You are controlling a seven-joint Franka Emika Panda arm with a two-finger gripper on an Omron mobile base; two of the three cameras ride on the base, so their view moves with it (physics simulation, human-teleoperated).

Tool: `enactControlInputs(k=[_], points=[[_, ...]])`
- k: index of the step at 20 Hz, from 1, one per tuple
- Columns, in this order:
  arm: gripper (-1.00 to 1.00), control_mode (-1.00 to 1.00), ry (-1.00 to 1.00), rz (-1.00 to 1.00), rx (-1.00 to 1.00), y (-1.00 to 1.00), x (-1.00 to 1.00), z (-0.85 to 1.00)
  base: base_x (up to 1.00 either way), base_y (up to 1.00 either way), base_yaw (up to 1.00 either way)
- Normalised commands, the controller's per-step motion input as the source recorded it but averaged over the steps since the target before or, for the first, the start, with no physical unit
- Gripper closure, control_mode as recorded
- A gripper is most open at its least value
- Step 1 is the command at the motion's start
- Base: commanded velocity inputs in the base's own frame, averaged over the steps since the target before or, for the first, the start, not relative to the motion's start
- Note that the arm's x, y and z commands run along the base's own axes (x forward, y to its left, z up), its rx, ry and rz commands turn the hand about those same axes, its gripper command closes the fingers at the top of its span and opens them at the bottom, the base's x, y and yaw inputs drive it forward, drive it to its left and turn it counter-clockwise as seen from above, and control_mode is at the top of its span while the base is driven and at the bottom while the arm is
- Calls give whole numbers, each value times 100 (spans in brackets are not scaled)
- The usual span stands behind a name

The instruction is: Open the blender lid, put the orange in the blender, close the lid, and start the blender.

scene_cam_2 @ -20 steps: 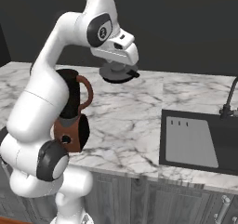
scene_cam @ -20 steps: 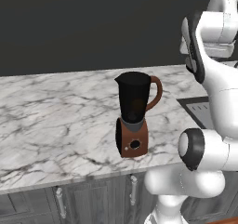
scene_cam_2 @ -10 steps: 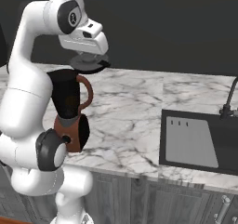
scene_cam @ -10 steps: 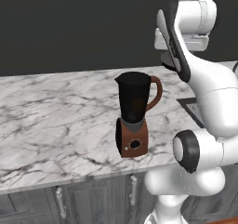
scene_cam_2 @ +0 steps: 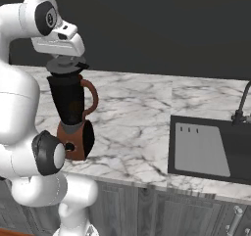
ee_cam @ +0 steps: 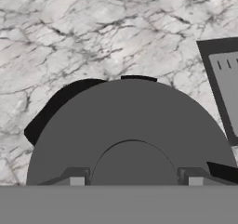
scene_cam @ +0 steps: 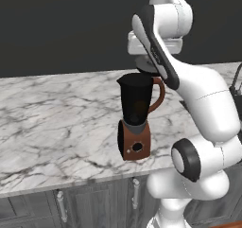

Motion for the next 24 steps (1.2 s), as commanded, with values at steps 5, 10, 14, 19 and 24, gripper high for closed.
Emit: enactControlInputs(k=[5,10,14,19,24], points=[[100,-100,5,7,0,7,26,-12,0,0,0],[100,-100,7,4,-2,18,18,-34,0,0,0],[100,-100,4,3,-2,32,20,-25,0,0,0],[100,-100,3,4,-3,28,23,-22,0,0,0],[100,-100,1,5,-2,18,24,-22,0,0,0]])
